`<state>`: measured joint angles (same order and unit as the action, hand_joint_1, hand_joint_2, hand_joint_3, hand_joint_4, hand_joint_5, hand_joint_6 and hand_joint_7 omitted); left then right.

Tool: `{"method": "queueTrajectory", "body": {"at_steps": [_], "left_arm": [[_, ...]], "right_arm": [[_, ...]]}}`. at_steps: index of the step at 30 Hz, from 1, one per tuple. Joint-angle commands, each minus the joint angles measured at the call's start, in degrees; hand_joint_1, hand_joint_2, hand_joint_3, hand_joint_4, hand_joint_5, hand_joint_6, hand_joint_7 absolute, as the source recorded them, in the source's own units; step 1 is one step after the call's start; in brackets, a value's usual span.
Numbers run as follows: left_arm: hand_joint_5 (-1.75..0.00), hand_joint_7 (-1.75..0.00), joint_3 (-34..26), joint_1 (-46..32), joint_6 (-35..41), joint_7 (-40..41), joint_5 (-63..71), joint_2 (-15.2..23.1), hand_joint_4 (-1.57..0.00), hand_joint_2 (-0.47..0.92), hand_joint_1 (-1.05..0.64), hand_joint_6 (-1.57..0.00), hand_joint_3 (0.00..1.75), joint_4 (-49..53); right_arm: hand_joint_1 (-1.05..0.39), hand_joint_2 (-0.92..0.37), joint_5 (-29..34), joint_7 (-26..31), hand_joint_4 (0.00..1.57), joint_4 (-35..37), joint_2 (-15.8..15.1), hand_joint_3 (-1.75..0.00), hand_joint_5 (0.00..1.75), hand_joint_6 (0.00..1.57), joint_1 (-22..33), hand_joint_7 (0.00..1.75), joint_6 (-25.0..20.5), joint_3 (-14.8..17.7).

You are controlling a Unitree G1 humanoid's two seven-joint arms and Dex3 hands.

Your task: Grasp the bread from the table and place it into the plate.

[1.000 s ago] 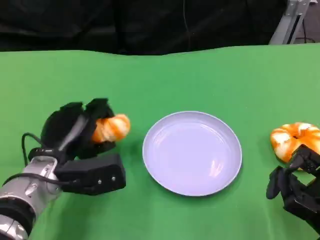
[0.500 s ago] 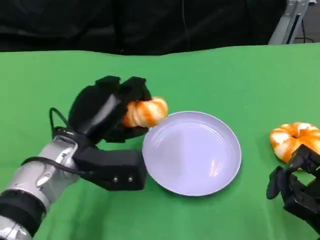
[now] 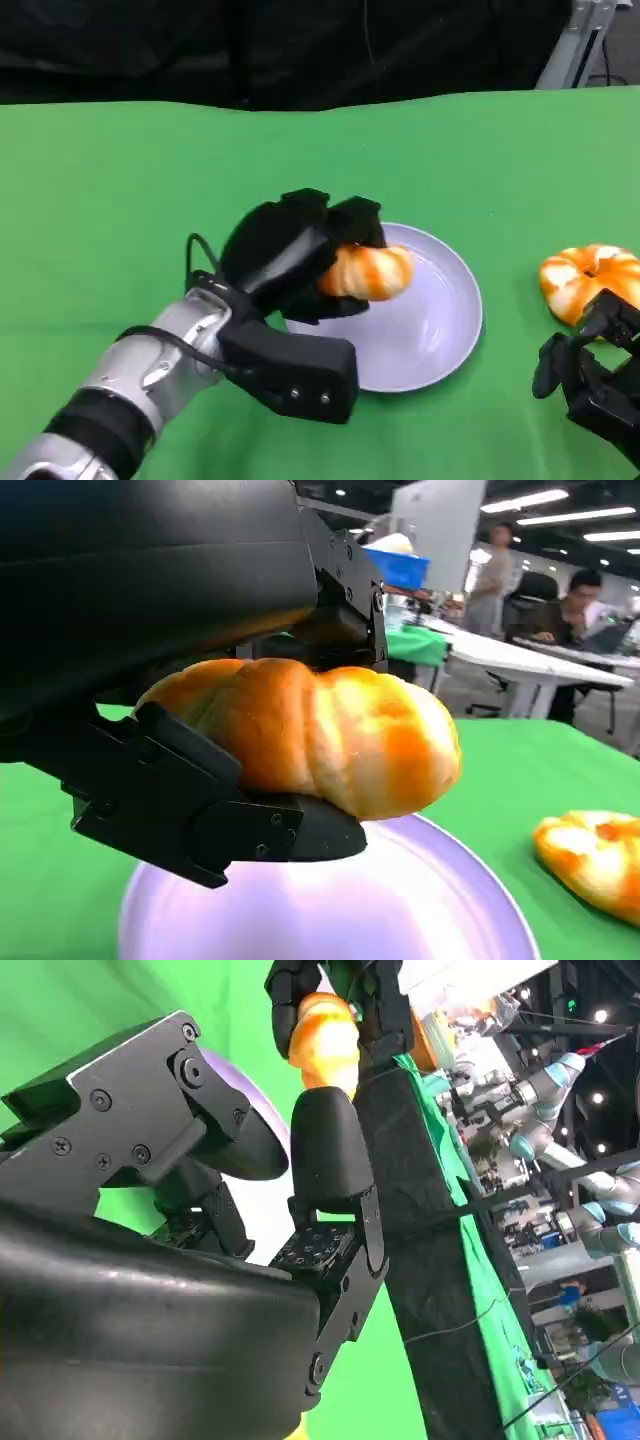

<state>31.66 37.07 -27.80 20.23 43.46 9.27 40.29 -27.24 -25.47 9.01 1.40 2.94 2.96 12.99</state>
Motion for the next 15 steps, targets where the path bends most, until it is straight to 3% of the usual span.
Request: {"method": "queueTrajectory", "body": {"at_steps": [1, 3, 4, 6, 7, 9, 13, 15], "left_arm": [[-1.75, -1.45, 1.3, 2.1, 1.0, 0.1, 2.1, -0.9, -0.65, 0.72, -0.12, -0.72, 0.51, 2.0], [-1.58, -1.06, 1.7, 2.6, 1.3, 0.4, 2.6, -1.5, -0.72, 0.75, -0.12, -0.88, 0.43, 3.1], [-1.55, -1.04, 1.9, 2.9, 1.3, 0.6, 2.8, -1.9, -0.74, 0.77, -0.12, -0.9, 0.4, 3.9], [-1.56, -1.24, 2.2, 3.6, 1.3, 0.0, 2.6, -2.6, -0.76, 0.82, -0.12, -0.83, 0.37, 5.6], [-1.67, -1.51, 2.3, 4.0, 1.3, -0.5, 2.4, -2.9, -0.72, 0.84, -0.12, -0.71, 0.37, 6.4], [-1.73, -1.68, 2.6, 4.6, 1.1, -0.5, 2.5, -3.5, -0.71, 0.86, -0.12, -0.63, 0.39, 8.1], [-1.75, -1.74, 3.1, 5.5, 0.4, 0.1, 2.6, -4.0, -0.72, 0.86, -0.12, -0.62, 0.4, 10.7], [-1.75, -1.67, 3.3, 5.9, 1.2, -3.1, 2.2, -4.0, -0.66, 0.87, -0.12, -0.63, 0.39, 11.3]], "right_arm": [[-0.06, -0.49, -0.2, 0.6, 0.87, -1.3, -0.4, -1.29, 1.75, 0.78, 0.4, 1.56, 0.0, 0.2], [-0.05, -0.49, -0.3, 0.5, 0.87, -1.3, -0.4, -1.28, 1.75, 0.78, 0.4, 1.56, 0.0, 0.2], [-0.05, -0.5, -0.4, 0.5, 0.87, -1.3, -0.3, -1.28, 1.75, 0.78, 0.4, 1.56, 0.0, 0.2], [-0.05, -0.5, -0.7, 0.3, 0.87, -1.2, -0.3, -1.28, 1.75, 0.78, 0.3, 1.57, -0.1, 0.3], [-0.05, -0.5, -0.7, 0.2, 0.88, -1.2, -0.3, -1.27, 1.75, 0.78, 0.3, 1.57, -0.1, 0.3], [-0.06, -0.49, -0.6, 0.5, 0.88, -1.3, -0.4, -1.27, 1.75, 0.78, 0.3, 1.57, -0.2, 0.2], [-0.05, -0.49, -0.2, 1.0, 0.88, -1.8, -0.3, -1.27, 1.75, 0.79, 0.4, 1.57, -0.3, -0.1], [-0.05, -0.49, -0.4, 0.9, 0.88, -1.8, -0.2, -1.27, 1.75, 0.79, 0.4, 1.57, -0.4, -0.1]]}}
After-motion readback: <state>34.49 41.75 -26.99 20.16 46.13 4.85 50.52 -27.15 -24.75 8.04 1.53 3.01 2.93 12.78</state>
